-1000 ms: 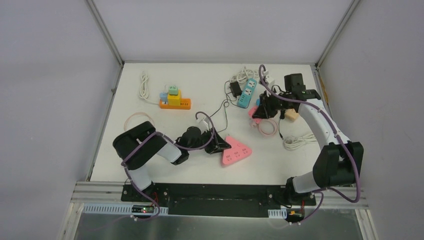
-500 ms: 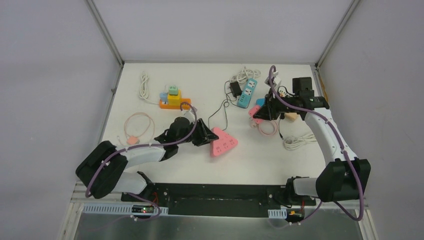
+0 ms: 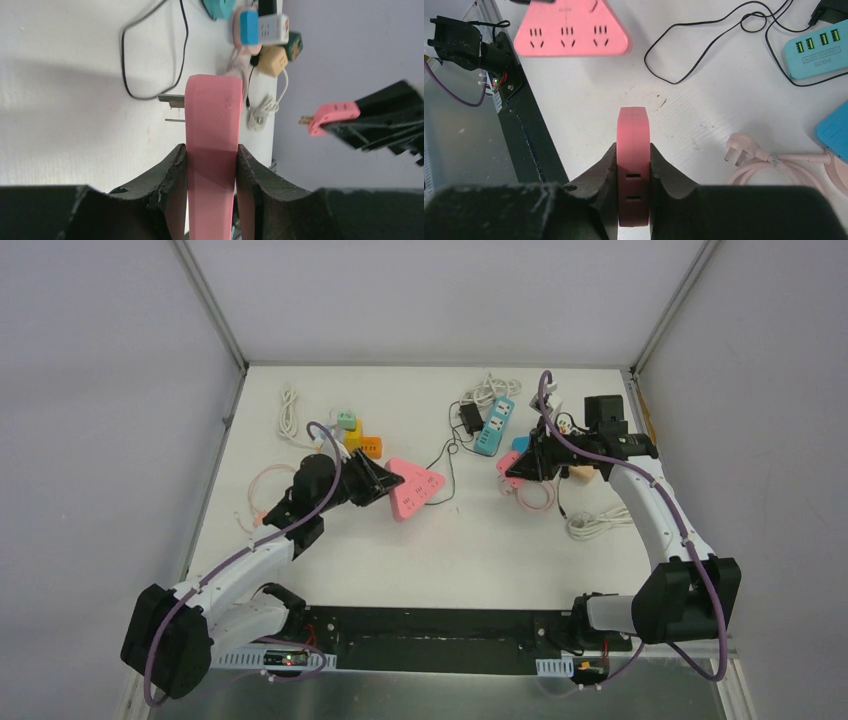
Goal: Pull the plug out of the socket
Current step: Place the socket at the center of the board.
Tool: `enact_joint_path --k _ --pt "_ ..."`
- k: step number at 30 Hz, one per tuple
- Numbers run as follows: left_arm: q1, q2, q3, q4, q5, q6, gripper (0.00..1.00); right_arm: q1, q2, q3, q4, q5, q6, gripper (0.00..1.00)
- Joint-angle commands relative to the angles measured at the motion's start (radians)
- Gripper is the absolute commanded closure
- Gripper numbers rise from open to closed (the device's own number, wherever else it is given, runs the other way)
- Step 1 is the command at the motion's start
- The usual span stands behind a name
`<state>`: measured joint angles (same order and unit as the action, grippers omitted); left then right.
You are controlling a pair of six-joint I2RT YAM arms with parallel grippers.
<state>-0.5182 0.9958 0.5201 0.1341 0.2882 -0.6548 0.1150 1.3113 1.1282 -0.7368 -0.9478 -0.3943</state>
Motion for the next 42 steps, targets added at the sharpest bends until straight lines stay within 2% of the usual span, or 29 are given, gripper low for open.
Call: enact_joint_path --k 1,6,14,24,29,35,42 --pt "0.084 0.029 0.092 0.074 -0.006 -0.028 1.0 -0.005 -0.033 0.005 0.037 -0.027 0.006 1.0" --pt "0.136 0.201 0.182 0.192 -0.057 -0.068 1.0 -0.005 -0.026 0.002 0.04 -0.026 0.007 1.0" --pt "0.161 0.598 0.516 0.259 -0.176 -0.009 1.0 -0.005 -0.006 0.001 0.036 -0.032 0.009 1.0" --pt "0.187 1.033 0.892 0.224 -0.102 -0.093 0.98 -0.003 0.027 0.008 0.004 -0.054 -0.01 1.0" --pt "0.188 1.108 0.962 0.167 -0.122 -0.099 0.82 -0.002 0.028 0.01 -0.002 -0.058 -0.019 1.0" --pt "0.187 1.17 1.048 0.062 -0.1 -0.095 0.54 -0.002 0.034 0.016 -0.017 -0.06 -0.029 1.0" --pt "0.191 1.136 1.079 -0.023 -0.136 -0.052 0.31 -0.003 0.029 0.018 -0.021 -0.058 -0.029 1.0"
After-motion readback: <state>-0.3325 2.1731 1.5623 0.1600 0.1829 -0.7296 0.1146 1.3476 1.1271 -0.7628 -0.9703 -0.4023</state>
